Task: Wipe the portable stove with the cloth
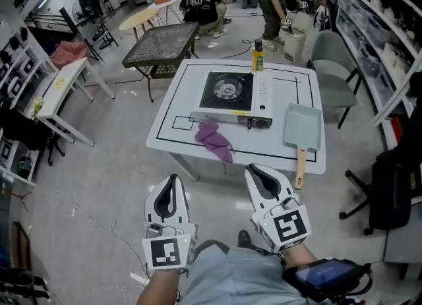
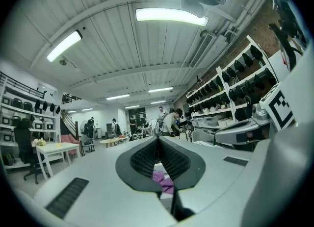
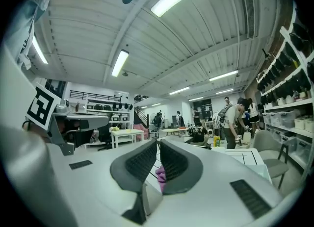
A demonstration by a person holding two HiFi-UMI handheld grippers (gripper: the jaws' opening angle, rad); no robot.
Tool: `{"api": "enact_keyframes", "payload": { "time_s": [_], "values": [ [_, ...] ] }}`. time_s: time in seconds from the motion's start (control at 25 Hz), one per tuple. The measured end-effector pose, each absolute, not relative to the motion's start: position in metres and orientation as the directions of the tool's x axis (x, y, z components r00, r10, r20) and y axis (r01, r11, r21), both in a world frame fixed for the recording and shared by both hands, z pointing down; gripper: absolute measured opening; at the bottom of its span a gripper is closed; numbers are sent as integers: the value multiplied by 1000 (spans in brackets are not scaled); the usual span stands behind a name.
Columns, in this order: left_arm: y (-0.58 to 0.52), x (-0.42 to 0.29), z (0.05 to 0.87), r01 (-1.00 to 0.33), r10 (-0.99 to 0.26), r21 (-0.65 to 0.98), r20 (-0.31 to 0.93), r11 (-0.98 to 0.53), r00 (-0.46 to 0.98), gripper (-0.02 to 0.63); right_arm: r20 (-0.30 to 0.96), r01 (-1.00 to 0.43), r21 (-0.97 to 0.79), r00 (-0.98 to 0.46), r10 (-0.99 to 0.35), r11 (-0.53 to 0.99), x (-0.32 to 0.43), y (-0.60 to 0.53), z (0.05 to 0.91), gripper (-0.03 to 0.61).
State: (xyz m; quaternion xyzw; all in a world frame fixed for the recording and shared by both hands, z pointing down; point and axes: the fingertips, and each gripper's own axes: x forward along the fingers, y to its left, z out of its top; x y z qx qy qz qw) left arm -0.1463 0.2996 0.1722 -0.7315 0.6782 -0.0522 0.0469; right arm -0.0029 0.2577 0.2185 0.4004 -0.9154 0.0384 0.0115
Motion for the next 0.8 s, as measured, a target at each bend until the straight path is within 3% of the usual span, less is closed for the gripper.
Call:
{"api": "enact_keyframes", "payload": {
  "time_s": [0.4,0.8],
  "values": [
    [248,-160,202,-989,-996,-129,64,-66,59,20,100,-721,-82,-693,-714,688,-17,211,247,54],
    [153,-191,250,-977,-973,-67,130,-201,191,20,207,-771,-106,-634,-745,628,-58,124,288,54]
  ]
}}
